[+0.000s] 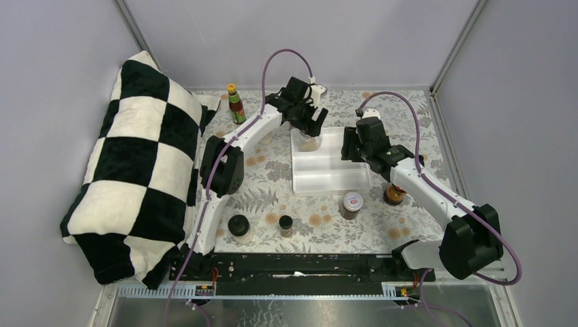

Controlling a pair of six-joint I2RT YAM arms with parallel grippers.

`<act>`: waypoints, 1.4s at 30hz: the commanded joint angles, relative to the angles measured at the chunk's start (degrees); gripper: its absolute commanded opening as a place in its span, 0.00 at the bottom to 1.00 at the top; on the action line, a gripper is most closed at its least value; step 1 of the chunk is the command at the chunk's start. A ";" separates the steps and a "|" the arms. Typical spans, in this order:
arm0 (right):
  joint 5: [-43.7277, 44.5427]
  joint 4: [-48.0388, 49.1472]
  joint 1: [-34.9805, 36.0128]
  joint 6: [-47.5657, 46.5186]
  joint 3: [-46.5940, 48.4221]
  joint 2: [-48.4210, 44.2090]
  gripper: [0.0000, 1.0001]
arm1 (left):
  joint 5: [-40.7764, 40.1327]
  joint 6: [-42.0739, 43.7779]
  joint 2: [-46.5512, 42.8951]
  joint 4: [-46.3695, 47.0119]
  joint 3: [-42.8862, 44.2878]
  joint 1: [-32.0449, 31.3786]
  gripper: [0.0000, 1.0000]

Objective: Organize the condiment bottles
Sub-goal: Place the bottle in the storage box, then pick up the bottle from the center of the board.

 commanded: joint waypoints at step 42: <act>-9.64 -8.46 1.23 -3.74 2.40 -8.07 0.63 | -32.97 -35.36 -63.92 18.18 -67.05 -14.34 0.99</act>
